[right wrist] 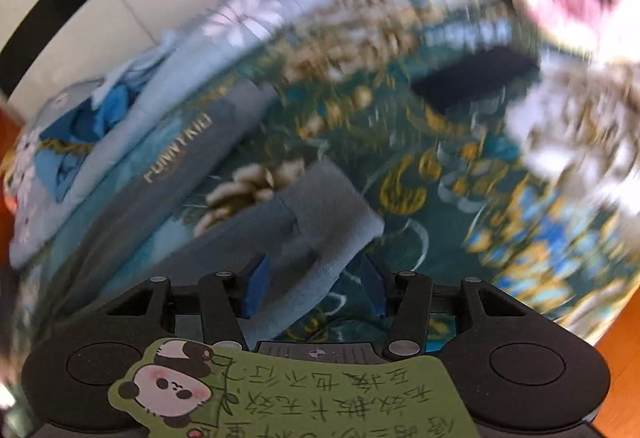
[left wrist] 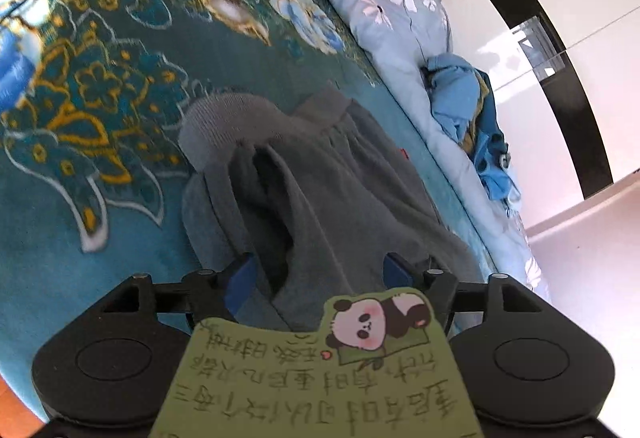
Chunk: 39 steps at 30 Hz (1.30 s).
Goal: Fold clothes
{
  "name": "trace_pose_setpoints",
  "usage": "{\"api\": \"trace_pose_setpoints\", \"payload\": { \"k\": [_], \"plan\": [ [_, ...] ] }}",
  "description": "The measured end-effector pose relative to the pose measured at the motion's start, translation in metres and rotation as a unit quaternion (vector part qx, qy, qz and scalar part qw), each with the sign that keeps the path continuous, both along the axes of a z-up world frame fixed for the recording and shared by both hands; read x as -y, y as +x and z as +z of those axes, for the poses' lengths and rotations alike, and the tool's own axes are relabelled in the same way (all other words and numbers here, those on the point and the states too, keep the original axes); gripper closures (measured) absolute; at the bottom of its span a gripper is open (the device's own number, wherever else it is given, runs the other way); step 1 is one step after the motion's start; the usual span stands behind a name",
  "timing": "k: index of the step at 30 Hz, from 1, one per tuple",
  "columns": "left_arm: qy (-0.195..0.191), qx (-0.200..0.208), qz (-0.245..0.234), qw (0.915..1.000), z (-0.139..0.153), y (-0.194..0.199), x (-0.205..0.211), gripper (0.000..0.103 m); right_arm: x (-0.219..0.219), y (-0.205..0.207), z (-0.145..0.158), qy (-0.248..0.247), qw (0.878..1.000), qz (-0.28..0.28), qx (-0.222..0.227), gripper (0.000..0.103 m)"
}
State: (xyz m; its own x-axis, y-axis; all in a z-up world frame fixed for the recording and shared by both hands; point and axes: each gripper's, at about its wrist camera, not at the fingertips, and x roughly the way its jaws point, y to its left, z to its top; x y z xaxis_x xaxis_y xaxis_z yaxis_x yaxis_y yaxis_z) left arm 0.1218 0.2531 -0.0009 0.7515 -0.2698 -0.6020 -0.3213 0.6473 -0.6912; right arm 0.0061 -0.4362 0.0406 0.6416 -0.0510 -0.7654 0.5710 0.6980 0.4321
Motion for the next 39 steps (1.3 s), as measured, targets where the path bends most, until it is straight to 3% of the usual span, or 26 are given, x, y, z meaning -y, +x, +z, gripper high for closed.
{"api": "trace_pose_setpoints", "payload": {
  "k": [4, 9, 12, 14, 21, 25, 28, 30, 32, 36, 39],
  "plan": [
    [-0.001, -0.011, -0.016, 0.9998, -0.008, 0.005, 0.009, 0.033, 0.002, 0.010, -0.034, 0.053, 0.998, -0.031, -0.004, 0.057],
    [-0.020, -0.014, 0.003, 0.9997, -0.018, 0.013, 0.005, 0.032, 0.001, 0.016, -0.058, 0.096, 0.994, -0.052, 0.000, 0.060],
    [-0.026, -0.018, 0.008, 0.9995, -0.023, 0.019, 0.001, 0.032, 0.003, 0.018, -0.062, 0.103, 0.993, -0.061, 0.007, 0.075],
    [-0.024, -0.016, 0.022, 0.9994, -0.023, 0.017, -0.003, 0.033, 0.005, 0.019, -0.061, 0.099, 0.993, -0.062, 0.006, 0.092],
    [-0.018, -0.011, 0.079, 0.9966, -0.007, -0.008, -0.029, 0.033, 0.008, 0.021, -0.058, 0.097, 0.994, -0.052, 0.008, 0.093],
    [-0.004, -0.025, 0.091, 0.9955, -0.009, 0.001, -0.039, 0.032, 0.007, 0.026, -0.060, 0.100, 0.994, -0.053, 0.007, 0.093],
    [-0.017, -0.029, 0.104, 0.9941, -0.016, 0.007, -0.044, 0.035, 0.007, 0.027, -0.059, 0.103, 0.993, -0.054, 0.008, 0.093],
    [-0.033, -0.023, 0.111, 0.9931, -0.019, 0.008, -0.046, 0.056, 0.008, 0.027, -0.058, 0.101, 0.993, -0.052, 0.009, 0.093],
    [-0.055, -0.020, 0.119, 0.9912, -0.025, 0.010, -0.048, 0.097, 0.010, 0.027, -0.057, 0.107, 0.993, -0.054, 0.016, 0.094],
    [-0.111, 0.022, 0.131, 0.9849, -0.015, 0.003, -0.055, 0.099, 0.009, 0.025, -0.051, 0.097, 0.993, -0.054, 0.032, 0.097],
    [-0.080, 0.076, 0.110, 0.9879, 0.015, -0.005, -0.062, 0.102, 0.011, 0.018, -0.035, 0.087, 0.993, -0.059, 0.060, 0.097]
  ]
}}
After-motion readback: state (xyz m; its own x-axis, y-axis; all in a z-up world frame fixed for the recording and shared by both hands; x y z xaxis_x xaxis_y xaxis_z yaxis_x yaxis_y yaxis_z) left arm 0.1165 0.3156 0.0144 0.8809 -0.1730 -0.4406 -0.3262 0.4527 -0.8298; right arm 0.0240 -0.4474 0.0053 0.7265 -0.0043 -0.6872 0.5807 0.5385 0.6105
